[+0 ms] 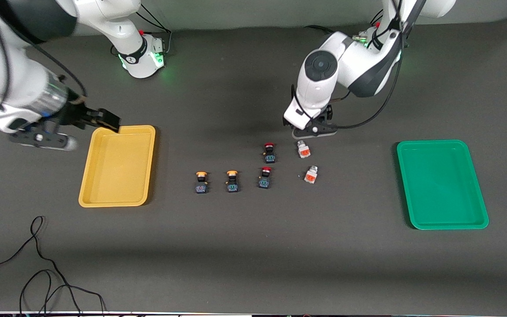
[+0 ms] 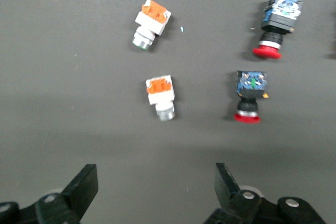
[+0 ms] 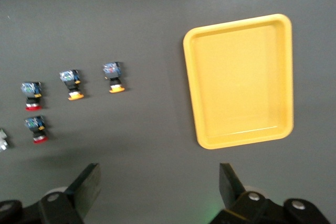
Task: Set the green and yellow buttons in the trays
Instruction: 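Grasp the white button with the left gripper, the blue with the right gripper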
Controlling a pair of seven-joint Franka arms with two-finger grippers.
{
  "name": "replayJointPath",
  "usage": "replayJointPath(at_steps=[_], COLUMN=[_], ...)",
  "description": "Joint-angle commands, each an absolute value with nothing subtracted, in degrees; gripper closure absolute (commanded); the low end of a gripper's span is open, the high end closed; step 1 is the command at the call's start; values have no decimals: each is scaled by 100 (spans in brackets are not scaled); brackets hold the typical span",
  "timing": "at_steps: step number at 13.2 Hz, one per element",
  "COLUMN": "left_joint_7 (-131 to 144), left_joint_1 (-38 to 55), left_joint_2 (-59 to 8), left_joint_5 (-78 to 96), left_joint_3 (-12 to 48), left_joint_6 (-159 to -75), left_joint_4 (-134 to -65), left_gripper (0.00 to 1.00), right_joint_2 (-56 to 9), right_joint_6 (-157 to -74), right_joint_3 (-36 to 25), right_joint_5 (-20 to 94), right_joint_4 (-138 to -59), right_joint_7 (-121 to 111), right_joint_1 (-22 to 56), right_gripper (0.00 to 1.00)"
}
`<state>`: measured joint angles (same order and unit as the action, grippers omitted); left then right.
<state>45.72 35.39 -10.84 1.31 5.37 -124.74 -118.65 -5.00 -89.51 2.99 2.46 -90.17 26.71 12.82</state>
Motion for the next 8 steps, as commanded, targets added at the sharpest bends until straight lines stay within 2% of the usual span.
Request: replayJointPath(at_steps=[1,5,8], left_joint_7=[4500,4517,4597], left_joint_1=[3534,3183,3067], left_joint_2=[-1676,-2433,-2741], left_joint_5=[-62,-62,-53], left_joint_3=[484,440,448], left_joint_6=[-13076,-13920,-14334], left_joint_4=[-11900,-11900,-11892], left_gripper=[1,1,1], right_joint_2=[-948,-1510,-1880], right_joint_6=[-9411,-9904,-10316], right_joint_3=[264,264,264], right_joint_5=[316,508,589], right_joint_4=[-8965,-9061,-9201], right_joint_7=[3356,3375,3375], right_joint_1=[1668,1749,1932], right_gripper=[0,0,0])
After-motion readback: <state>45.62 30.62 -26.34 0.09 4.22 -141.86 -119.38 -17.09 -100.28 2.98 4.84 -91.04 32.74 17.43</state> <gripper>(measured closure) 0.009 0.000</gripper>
